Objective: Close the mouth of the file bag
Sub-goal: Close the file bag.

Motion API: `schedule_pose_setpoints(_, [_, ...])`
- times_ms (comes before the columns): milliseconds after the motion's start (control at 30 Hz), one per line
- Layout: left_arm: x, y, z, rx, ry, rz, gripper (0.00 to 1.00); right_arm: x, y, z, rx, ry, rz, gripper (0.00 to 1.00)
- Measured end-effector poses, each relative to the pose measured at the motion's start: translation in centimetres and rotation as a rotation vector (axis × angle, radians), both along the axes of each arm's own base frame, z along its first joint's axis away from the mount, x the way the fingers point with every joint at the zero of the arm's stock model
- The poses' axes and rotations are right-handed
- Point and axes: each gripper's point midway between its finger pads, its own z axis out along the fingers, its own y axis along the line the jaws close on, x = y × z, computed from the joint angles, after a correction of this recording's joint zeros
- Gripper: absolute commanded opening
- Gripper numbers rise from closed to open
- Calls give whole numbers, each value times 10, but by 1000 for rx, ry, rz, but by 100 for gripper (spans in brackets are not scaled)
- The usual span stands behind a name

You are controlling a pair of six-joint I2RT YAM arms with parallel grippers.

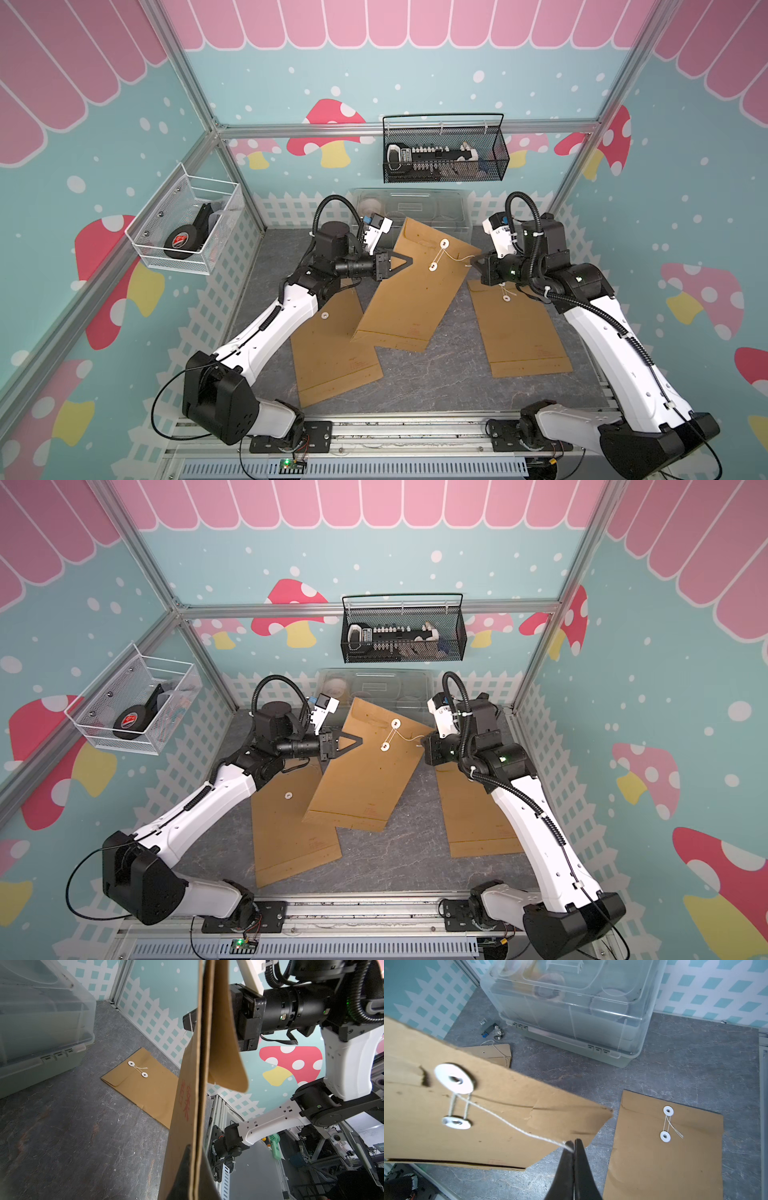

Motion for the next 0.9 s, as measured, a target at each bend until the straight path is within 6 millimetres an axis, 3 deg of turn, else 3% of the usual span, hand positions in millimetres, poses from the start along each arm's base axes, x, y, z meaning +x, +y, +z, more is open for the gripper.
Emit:
schedule_pose_setpoints(400, [-10,-4,1,4,-3,-28,0,28,-19,-17,-154,65,-81,0])
schedule_pose_setpoints(900, [-25,-13,-4,26,-9,-91,0,46,-23,2,-232,38,-110,0])
